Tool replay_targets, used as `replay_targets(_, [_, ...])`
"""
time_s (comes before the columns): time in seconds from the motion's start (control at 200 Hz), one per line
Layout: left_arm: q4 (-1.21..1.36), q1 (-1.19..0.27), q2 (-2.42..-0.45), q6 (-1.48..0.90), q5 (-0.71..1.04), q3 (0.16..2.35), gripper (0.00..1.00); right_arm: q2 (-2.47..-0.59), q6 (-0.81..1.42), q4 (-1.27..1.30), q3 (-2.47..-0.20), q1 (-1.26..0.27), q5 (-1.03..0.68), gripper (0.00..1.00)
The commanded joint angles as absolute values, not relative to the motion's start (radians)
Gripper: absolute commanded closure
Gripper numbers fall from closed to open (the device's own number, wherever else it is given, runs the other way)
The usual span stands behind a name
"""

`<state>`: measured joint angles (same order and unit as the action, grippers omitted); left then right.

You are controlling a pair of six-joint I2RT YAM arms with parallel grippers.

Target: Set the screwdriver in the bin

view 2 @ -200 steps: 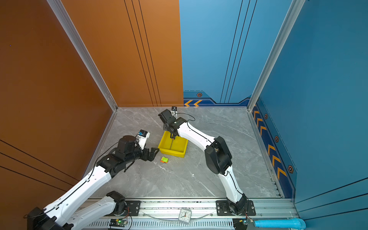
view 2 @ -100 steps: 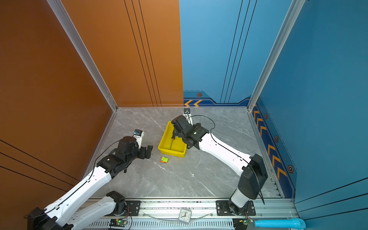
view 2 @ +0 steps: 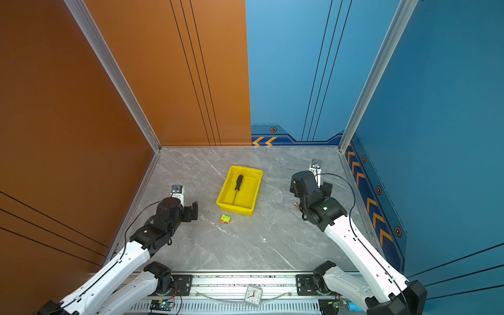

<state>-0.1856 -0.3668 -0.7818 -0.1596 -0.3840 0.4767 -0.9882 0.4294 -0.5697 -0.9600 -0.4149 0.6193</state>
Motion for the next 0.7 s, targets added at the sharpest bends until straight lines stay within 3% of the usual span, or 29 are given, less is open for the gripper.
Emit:
replay_targets(0.0, [-0.074, -0.317, -0.774, -0.108, -0.410, 0.427, 0.02, -0.933, 0.426, -0.499, -0.852, -0.306, 0.588, 0.00])
replay_targets(0.13, [0.008, -0.240, -0.793, -0.090, -0.383, 0.383, 0.02, -0.850, 0.273, -0.195, -0.630, -0.155, 0.324, 0.00])
replay_targets(0.31, [0.140, -0.157, -0.858, -0.059, -0.352, 0.337, 0.02, -0.759, 0.075, 0.263, -0.324, -0.097, 0.182, 0.00])
replay_targets(0.44, [0.255, -0.113, -0.946, -0.055, -0.332, 0.310, 0.02, -0.887, 0.072, 0.296, -0.315, -0.035, 0.091, 0.00])
replay_targets(0.691, [0.494, -0.091, -1.126, -0.022, -0.327, 0.296, 0.02, -1.169, 0.084, 0.609, -0.309, -0.010, 0.038, 0.00])
